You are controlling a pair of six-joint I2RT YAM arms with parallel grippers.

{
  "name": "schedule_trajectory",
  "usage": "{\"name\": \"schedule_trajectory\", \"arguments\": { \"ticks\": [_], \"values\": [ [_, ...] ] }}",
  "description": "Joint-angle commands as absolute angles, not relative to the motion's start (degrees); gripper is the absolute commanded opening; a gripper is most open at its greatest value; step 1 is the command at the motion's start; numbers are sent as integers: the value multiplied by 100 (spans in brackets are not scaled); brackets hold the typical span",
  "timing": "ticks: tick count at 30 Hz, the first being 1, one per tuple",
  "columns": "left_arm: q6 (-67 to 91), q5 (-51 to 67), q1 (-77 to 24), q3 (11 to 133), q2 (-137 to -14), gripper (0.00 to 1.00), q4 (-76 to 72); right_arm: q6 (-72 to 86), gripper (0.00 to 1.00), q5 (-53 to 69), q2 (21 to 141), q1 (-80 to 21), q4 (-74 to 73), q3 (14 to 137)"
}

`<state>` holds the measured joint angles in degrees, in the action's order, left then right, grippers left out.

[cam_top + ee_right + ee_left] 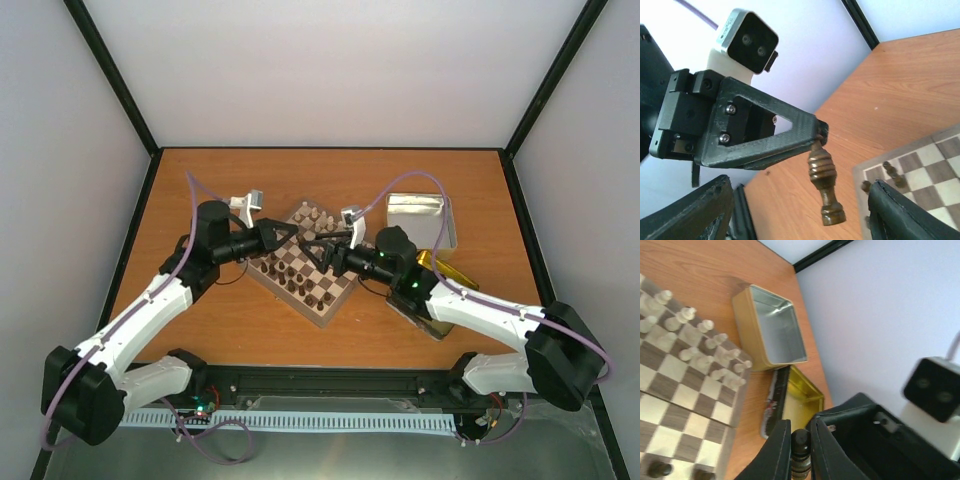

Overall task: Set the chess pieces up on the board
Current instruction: Pick up the chess piece from the chessboard.

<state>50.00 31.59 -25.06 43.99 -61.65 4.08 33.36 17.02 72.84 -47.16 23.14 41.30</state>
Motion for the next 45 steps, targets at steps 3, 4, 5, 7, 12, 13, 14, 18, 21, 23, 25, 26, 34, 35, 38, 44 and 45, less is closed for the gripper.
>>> {"name": "schedule_trajectory", "arguments": {
  "ticks": [3, 4, 5, 7, 12, 13, 14, 18, 21, 23, 25, 26, 34, 35, 38, 44, 45],
  "values": [
    [6514, 3797, -2496, 4601, -5829, 1, -777, 5280, 69, 1593, 7113, -4667, 4605, 3597],
    [6619, 3775, -2497, 4562, -5811, 1, -935, 5367, 67, 1520, 7100, -4667, 4710, 3564],
    [6739, 3723, -2496, 4534, -5783, 1, -1047, 5483, 65, 1440, 7073, -4663, 4686, 3557],
    [6925, 3683, -2496, 4450, -5741, 1, -1240, 5648, 62, 1372, 7057, -4667, 4739, 3526],
    [7389, 3677, -2496, 4282, -5657, 1, -1688, 6151, 49, 1520, 7146, -4675, 5508, 3395],
    [7396, 3650, -2496, 4286, -5650, 0, -1688, 6249, 47, 1493, 7160, -4676, 5599, 3348],
    [7400, 3628, -2496, 4282, -5632, 1, -1683, 6313, 45, 1483, 7170, -4676, 5687, 3327],
    [7386, 3501, -2492, 4246, -5575, 1, -1654, 6376, 39, 1524, 7197, -4674, 5778, 3313],
    [7378, 3464, -2496, 4223, -5572, 1, -1659, 6395, 39, 1592, 7221, -4682, 5607, 3390],
    [7381, 3473, -2496, 4203, -5581, 1, -1681, 6413, 41, 1642, 7268, -4683, 5586, 3433],
    [7412, 3479, -2496, 4178, -5602, 1, -1695, 6423, 41, 1701, 7329, -4685, 5519, 3517],
    [7424, 3496, -2496, 4163, -5599, 1, -1736, 6418, 41, 1733, 7367, -4685, 5456, 3573],
    [7433, 3500, -2496, 4094, -5590, 1, -1739, 6471, 26, 1692, 7461, -4682, 5656, 3619],
    [7428, 3496, -2496, 4081, -5590, 1, -1740, 6477, 23, 1650, 7435, -4684, 5629, 3618],
    [7322, 3467, -2496, 4053, -5588, 1, -1706, 6429, 14, 1505, 7316, -4680, 5432, 3599],
    [6362, 2658, -2514, 4091, -5294, 1, -852, 6107, 6, 1322, 6943, -4651, 3963, 3670],
    [6107, 2422, -2514, 4096, -5229, 1, -611, 5977, 6, 1323, 6860, -4650, 3557, 3696]
  ]
}}
